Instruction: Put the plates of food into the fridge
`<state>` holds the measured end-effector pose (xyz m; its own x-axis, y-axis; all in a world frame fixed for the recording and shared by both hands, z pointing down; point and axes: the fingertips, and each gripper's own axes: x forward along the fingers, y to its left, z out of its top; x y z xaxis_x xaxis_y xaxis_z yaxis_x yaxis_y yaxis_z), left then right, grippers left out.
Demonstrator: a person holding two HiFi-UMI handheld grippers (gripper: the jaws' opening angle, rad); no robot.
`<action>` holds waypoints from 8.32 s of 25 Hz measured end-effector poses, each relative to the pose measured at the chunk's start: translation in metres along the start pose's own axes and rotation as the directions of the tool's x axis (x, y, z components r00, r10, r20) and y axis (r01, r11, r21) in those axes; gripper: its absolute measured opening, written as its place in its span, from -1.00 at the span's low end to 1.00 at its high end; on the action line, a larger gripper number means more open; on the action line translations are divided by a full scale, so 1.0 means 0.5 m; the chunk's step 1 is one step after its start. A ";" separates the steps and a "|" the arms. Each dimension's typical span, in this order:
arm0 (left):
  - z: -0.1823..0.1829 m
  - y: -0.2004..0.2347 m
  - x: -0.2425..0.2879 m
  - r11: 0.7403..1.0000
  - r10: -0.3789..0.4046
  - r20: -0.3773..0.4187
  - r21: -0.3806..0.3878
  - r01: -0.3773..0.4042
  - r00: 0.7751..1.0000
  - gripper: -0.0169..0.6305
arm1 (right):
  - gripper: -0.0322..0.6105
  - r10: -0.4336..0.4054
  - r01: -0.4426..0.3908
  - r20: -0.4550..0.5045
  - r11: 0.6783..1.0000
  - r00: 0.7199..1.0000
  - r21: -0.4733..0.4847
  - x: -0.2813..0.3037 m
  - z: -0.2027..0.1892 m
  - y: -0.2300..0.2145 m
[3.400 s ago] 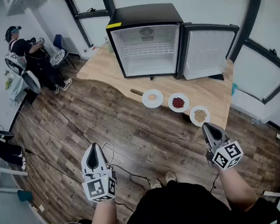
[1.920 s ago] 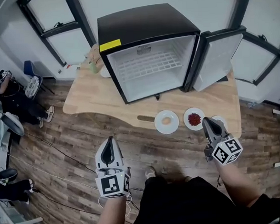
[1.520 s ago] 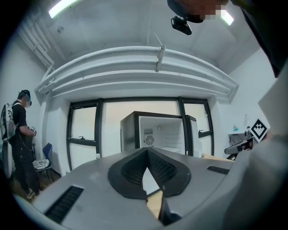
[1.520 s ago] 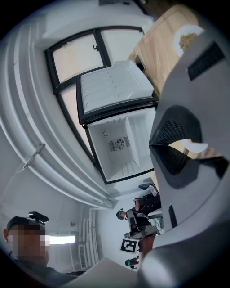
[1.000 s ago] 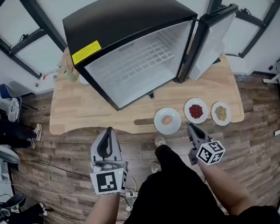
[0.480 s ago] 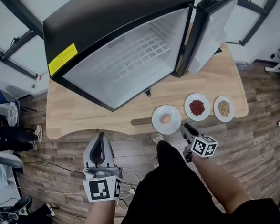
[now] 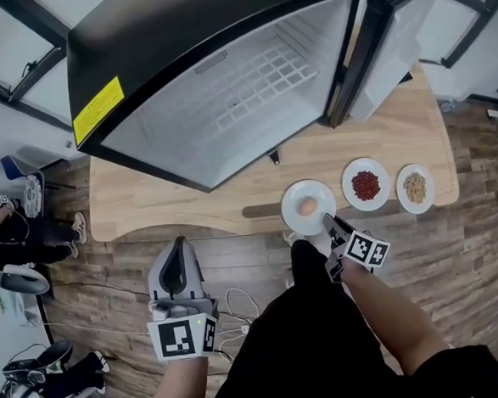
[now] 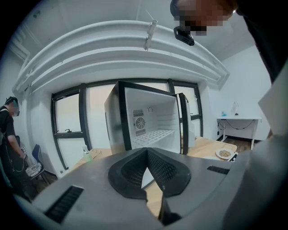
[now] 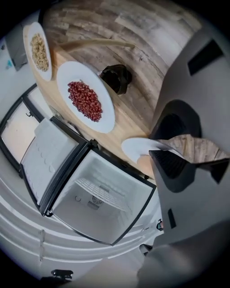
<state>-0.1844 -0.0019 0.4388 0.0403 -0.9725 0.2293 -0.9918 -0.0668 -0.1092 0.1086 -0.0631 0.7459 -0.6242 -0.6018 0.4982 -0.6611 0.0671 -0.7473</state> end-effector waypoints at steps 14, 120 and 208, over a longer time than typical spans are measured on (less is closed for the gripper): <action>0.051 -0.024 0.012 1.000 -0.014 0.073 -0.008 0.015 0.997 -0.93 | -0.80 0.162 -0.172 0.093 0.979 0.982 0.106 -0.070 0.074 0.118; 0.153 -0.049 -0.028 0.988 -0.021 0.259 -0.143 0.060 0.966 -0.93 | -0.67 0.068 0.160 0.502 0.904 0.862 -0.397 -0.387 0.408 0.287; 0.176 -0.006 -0.065 0.998 0.064 0.283 -0.042 -0.054 0.957 -0.93 | -0.80 0.262 -0.362 0.522 0.927 0.811 0.097 -0.305 0.414 0.200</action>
<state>-0.1719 0.0105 0.3465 0.0095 -0.9981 -0.0616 -0.9968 -0.0045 -0.0803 0.2237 -0.1294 0.5040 -0.4624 -0.8864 -0.0213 -0.3461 0.2026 -0.9160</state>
